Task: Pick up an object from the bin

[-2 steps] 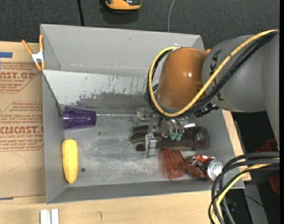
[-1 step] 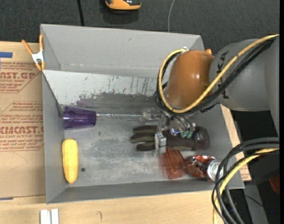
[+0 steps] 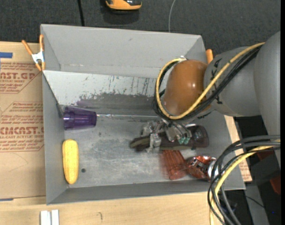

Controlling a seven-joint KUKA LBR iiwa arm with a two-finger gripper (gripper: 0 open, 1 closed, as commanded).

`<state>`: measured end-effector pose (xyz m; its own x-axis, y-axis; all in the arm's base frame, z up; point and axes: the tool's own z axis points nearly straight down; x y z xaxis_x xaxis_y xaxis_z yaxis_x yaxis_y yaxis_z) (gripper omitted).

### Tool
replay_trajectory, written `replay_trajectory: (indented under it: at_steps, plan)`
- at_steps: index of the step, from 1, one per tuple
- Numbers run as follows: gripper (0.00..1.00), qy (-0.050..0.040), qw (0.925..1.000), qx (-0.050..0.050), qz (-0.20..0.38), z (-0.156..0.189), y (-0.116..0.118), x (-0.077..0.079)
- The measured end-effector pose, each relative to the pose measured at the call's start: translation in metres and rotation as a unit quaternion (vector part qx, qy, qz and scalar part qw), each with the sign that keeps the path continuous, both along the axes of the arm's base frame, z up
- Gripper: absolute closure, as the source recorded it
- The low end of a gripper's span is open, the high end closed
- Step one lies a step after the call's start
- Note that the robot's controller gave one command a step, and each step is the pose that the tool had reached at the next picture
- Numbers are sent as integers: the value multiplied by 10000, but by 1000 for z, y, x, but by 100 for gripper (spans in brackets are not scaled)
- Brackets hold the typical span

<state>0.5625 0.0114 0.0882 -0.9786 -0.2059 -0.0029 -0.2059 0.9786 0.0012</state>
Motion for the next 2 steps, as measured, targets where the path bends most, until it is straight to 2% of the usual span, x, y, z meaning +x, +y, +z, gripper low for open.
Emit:
replay_trajectory:
  at_steps: [1,2]
  plan:
    - [100,0,10000,1,-1,0,0,0]
    - [100,18,10000,-9,-10,200,22,-16]
